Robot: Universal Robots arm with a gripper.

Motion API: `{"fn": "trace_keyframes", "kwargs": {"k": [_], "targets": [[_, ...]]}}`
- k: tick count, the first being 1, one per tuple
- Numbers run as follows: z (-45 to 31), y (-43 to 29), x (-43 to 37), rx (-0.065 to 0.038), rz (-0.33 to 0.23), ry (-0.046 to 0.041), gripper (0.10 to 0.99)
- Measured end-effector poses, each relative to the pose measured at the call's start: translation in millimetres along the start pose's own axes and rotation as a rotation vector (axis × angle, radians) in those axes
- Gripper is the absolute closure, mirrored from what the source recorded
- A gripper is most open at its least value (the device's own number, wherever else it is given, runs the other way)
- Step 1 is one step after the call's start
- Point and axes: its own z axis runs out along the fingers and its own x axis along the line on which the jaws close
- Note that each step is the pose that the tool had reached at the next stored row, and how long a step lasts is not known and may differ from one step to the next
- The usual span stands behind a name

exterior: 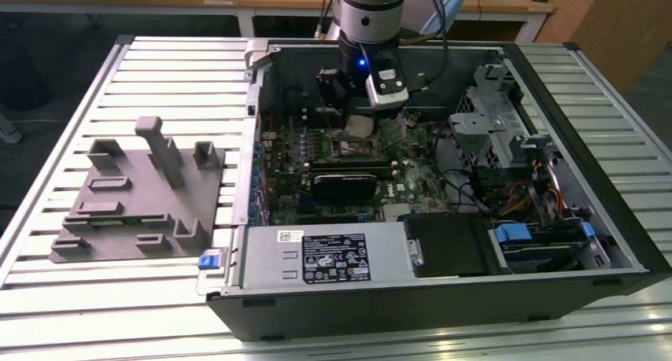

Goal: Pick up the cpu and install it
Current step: 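Place the cpu into insertion slot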

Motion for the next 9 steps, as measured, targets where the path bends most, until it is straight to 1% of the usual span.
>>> {"fn": "trace_keyframes", "kwargs": {"k": [9], "targets": [[0.2,0.0,0.0,0.005,0.163,-0.0063,0.541]]}}
